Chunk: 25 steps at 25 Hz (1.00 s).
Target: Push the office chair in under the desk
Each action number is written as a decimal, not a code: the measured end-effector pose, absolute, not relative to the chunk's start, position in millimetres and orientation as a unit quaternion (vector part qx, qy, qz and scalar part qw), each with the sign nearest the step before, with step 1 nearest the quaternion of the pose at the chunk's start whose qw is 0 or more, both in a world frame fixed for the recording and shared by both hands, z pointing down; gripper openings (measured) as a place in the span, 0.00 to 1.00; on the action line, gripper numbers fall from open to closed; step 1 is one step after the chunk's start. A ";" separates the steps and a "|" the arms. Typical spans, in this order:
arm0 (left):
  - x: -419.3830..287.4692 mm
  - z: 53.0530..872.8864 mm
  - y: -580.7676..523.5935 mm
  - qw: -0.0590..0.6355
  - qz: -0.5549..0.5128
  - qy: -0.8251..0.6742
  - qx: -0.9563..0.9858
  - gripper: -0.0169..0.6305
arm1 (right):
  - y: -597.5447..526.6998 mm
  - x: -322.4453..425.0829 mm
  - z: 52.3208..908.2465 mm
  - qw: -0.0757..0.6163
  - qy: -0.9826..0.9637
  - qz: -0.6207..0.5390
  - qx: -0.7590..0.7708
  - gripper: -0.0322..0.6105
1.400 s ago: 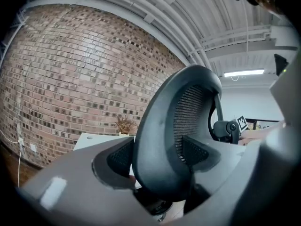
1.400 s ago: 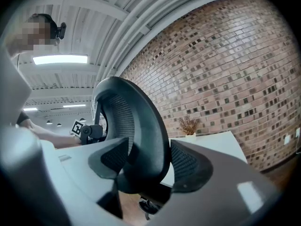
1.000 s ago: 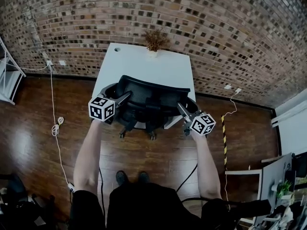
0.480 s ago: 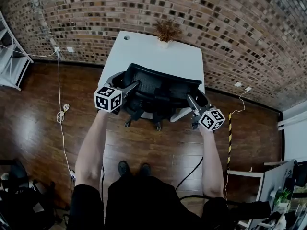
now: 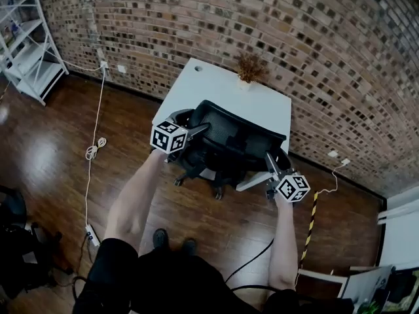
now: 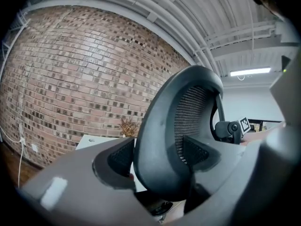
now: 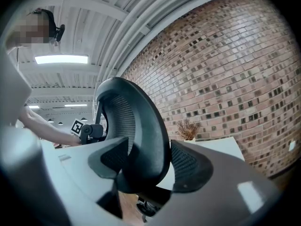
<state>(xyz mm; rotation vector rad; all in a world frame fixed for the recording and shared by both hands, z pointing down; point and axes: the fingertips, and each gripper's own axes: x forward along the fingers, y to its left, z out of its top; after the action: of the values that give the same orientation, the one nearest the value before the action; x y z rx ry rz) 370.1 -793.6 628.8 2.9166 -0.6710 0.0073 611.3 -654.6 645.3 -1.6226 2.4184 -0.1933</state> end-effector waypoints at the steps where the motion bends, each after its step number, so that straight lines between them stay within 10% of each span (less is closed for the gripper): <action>1: 366.7 626.9 -792.3 0.083 -0.005 -0.223 0.971 0.67 | -648.1 610.8 641.5 0.115 0.819 -0.069 -0.558 0.48; 7: 258.3 630.7 -696.5 0.134 -0.211 -0.272 0.929 0.47 | -560.8 660.1 670.3 0.202 0.692 -0.127 -0.682 0.41; 14: 96.5 888.7 -480.2 0.270 -0.213 -0.362 0.867 0.40 | -505.5 564.1 872.2 0.149 0.660 -0.261 -0.688 0.32; 25: 95.0 804.3 -418.6 0.120 -0.111 -0.333 0.929 0.39 | -473.7 283.9 799.6 0.208 0.900 -0.228 -0.307 0.29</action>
<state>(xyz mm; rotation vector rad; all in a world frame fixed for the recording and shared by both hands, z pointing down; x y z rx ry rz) 95.0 -418.6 804.3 2.7141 -0.9724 -0.3236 283.9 -473.7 799.6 -0.8533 2.5064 -0.6343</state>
